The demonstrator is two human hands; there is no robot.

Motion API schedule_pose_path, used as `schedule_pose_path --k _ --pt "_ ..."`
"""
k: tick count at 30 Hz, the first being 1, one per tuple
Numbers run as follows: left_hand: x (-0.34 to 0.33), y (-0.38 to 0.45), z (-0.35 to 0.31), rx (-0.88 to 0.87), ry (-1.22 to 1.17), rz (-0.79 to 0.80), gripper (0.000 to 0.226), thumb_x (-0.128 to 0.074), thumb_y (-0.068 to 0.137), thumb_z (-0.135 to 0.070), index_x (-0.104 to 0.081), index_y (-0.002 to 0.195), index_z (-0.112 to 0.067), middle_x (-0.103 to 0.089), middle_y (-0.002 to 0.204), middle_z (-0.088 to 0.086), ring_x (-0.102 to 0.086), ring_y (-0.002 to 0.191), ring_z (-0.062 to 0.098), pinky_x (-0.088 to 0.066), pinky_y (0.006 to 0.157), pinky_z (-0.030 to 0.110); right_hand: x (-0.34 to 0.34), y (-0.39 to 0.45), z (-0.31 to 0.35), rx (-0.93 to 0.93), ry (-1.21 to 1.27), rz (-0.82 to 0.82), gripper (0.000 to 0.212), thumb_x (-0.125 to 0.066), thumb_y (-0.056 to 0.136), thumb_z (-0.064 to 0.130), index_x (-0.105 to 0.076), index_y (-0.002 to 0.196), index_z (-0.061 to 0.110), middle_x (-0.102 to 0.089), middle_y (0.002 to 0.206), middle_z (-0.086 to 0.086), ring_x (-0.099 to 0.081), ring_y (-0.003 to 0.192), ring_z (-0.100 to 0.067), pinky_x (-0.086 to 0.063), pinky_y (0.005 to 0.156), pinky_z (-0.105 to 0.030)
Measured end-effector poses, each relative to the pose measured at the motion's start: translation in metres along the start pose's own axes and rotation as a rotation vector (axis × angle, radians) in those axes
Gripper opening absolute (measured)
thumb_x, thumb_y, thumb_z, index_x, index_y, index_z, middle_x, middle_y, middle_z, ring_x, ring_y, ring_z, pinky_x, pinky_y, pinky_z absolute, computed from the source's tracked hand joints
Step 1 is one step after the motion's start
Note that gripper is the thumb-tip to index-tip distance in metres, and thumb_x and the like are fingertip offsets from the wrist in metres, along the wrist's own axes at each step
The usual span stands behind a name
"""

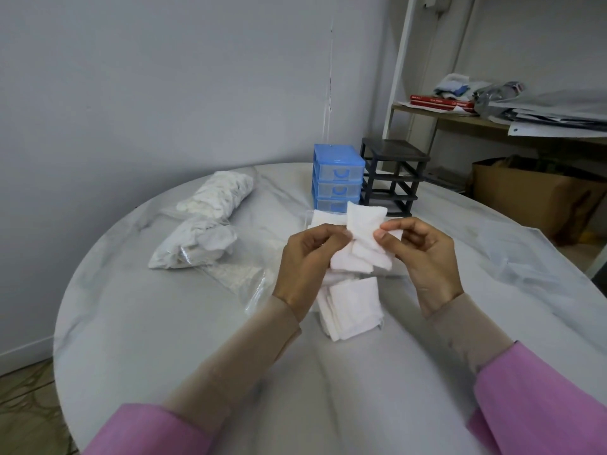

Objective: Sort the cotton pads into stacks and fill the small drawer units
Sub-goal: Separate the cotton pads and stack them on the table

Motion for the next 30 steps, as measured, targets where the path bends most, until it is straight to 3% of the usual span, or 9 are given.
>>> schedule_pose_path --k 2,7,10,13,17,21,24,30 --pt "0.002 0.000 -0.002 -0.039 0.047 -0.034 0.014 -0.072 0.079 -0.009 -0.068 0.087 0.002 -0.069 0.079 0.004 -0.065 0.073 0.008 -0.050 0.067 0.018 0.000 0.000 0.001 0.007 -0.028 0.001 0.017 -0.072 0.073 -0.002 -0.064 0.073 0.014 -0.063 0.077 -0.002 -0.057 0.074 -0.011 -0.051 0.069 -0.017" --pt "0.003 0.000 -0.001 -0.056 0.129 -0.044 0.012 -0.071 0.078 -0.007 -0.063 0.069 -0.008 -0.063 0.062 -0.008 -0.059 0.058 0.003 -0.045 0.062 0.016 0.001 -0.001 0.000 0.012 -0.084 0.002 0.017 -0.075 0.073 0.002 -0.064 0.074 0.016 -0.062 0.081 -0.005 -0.051 0.077 -0.021 -0.049 0.070 -0.027" --pt "0.003 0.001 0.002 -0.010 0.123 -0.034 0.019 -0.068 0.081 -0.011 -0.067 0.063 -0.013 -0.066 0.063 -0.005 -0.060 0.064 0.006 -0.047 0.069 0.023 0.002 -0.001 0.002 0.027 -0.085 -0.018 0.017 -0.072 0.075 0.002 -0.064 0.075 0.017 -0.062 0.080 -0.003 -0.051 0.077 -0.019 -0.049 0.072 -0.026" --pt "0.005 0.002 0.004 0.038 0.068 -0.059 0.017 -0.066 0.080 -0.005 -0.072 0.070 -0.019 -0.069 0.074 0.001 -0.063 0.074 0.014 -0.053 0.071 0.029 0.003 0.001 0.005 0.014 -0.042 -0.008 0.018 -0.067 0.079 0.000 -0.067 0.078 0.018 -0.059 0.078 -0.017 -0.051 0.078 -0.020 -0.048 0.074 -0.031" --pt "0.007 0.002 0.001 -0.008 0.143 -0.081 0.038 -0.053 0.081 0.018 -0.064 0.086 -0.018 -0.065 0.089 0.004 -0.062 0.066 0.008 -0.050 0.060 0.016 -0.005 -0.001 0.008 -0.026 0.072 0.116 0.013 -0.066 0.076 0.003 -0.071 0.080 0.014 -0.067 0.077 0.003 -0.059 0.075 -0.011 -0.052 0.068 -0.019" --pt "0.006 -0.001 -0.001 -0.017 0.097 -0.060 0.045 -0.049 0.081 0.020 -0.053 0.111 -0.013 -0.066 0.094 0.010 -0.066 0.074 0.012 -0.054 0.063 0.020 -0.013 -0.005 0.008 0.008 0.005 0.219 0.012 -0.067 0.073 0.003 -0.068 0.083 0.010 -0.070 0.077 0.010 -0.059 0.075 -0.008 -0.051 0.069 -0.017" --pt "0.005 -0.001 0.000 0.023 0.007 -0.056 0.048 -0.046 0.086 0.016 -0.044 0.125 -0.013 -0.066 0.088 0.007 -0.066 0.064 0.006 -0.053 0.058 0.019 -0.014 -0.006 0.007 0.037 -0.049 0.225 0.014 -0.065 0.078 -0.004 -0.067 0.083 0.010 -0.069 0.074 0.013 -0.055 0.065 -0.003 -0.048 0.063 -0.013" --pt "0.003 0.001 0.003 0.103 -0.044 -0.028 0.028 -0.045 0.092 0.007 -0.054 0.118 0.002 -0.066 0.088 0.006 -0.066 0.068 0.007 -0.056 0.062 0.020 -0.009 -0.005 0.008 0.080 -0.086 0.176 0.017 -0.067 0.078 -0.002 -0.069 0.081 0.015 -0.070 0.077 0.014 -0.056 0.066 -0.007 -0.048 0.062 -0.014"
Point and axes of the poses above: each hand's wrist, its own y-axis towards the middle knuckle, its own x-axis out of the back of the hand, z = x × y, the point moved 5 cm from there along y, towards the middle knuckle
